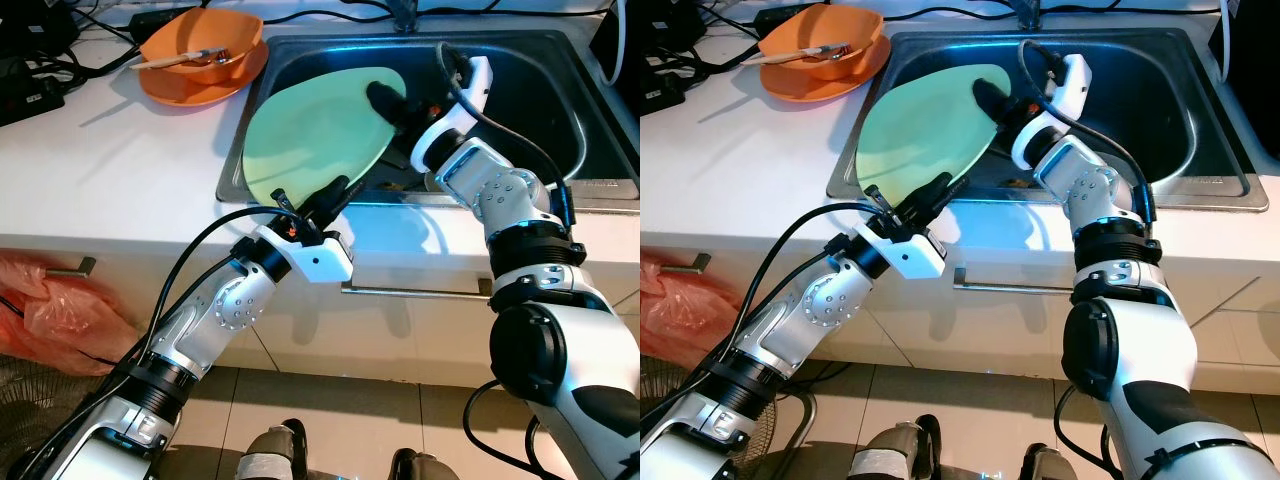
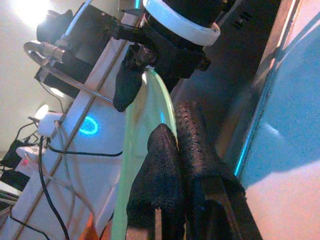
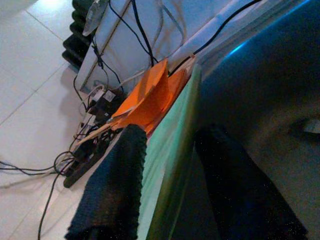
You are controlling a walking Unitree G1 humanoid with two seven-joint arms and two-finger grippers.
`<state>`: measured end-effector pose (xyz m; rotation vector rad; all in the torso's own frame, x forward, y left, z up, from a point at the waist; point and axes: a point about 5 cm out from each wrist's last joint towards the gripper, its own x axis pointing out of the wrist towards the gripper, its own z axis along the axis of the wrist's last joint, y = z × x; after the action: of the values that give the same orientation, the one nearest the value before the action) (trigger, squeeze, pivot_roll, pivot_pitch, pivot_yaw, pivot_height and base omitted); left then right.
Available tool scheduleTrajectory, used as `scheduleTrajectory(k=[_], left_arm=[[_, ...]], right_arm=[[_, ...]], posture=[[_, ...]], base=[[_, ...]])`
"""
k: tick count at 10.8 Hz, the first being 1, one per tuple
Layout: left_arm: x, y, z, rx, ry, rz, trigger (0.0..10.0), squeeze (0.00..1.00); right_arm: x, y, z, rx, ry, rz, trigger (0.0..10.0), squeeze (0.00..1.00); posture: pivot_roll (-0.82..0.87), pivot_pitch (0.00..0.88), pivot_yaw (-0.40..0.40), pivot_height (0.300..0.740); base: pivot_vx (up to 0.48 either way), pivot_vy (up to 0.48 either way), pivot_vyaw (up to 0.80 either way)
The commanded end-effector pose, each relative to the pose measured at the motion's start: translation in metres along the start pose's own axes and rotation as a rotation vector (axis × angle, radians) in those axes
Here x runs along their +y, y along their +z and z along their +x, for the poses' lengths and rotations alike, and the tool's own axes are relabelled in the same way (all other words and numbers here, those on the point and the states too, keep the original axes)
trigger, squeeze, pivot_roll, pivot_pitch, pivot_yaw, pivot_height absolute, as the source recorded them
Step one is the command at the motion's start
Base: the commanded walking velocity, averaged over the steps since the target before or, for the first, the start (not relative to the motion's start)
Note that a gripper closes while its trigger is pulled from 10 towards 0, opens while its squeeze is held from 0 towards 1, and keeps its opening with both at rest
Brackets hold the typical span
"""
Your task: Kitchen organization
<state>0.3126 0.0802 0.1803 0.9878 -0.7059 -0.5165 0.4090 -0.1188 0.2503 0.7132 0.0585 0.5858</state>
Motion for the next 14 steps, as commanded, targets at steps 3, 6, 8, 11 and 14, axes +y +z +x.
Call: scheduleTrajectory(k=[3, 6, 8, 11, 14], left_arm=[[0.003, 0.005, 0.001, -0.027, 0.031, 0.025, 0.0, 0.0], [0.002, 0.005, -0.001, -0.033, 0.027, 0.031, 0.0, 0.0], [0.001, 0.006, -0.002, -0.043, 0.027, 0.04, 0.0, 0.0], [0.002, 0.007, -0.002, -0.06, 0.056, 0.024, 0.0, 0.0], [0.006, 0.007, 0.002, -0.078, 0.048, 0.003, 10.0, 1.0]], right_arm=[[0.013, -0.011, 0.008, 0.139, 0.024, 0.057, 0.0, 0.0], [0.009, -0.026, 0.002, 0.267, 0.031, 0.02, 0.0, 0.0], [0.003, -0.025, -0.003, 0.29, 0.019, 0.006, 0.0, 0.0], [0.0, -0.026, -0.006, 0.299, 0.017, 0.002, 0.0, 0.0], [-0.002, -0.025, -0.007, 0.275, 0.004, -0.024, 0.0, 0.0]], posture=[[0.11, 0.187, 0.074, 0.74], [0.11, 0.189, 0.071, 0.74], [0.1, 0.19, 0.07, 0.74], [0.1, 0.19, 0.072, 0.74], [0.1, 0.181, 0.073, 0.74]], base=[[0.0, 0.0, 0.0], [0.0, 0.0, 0.0], [0.0, 0.0, 0.0], [0.0, 0.0, 0.0], [0.0, 0.0, 0.0]])
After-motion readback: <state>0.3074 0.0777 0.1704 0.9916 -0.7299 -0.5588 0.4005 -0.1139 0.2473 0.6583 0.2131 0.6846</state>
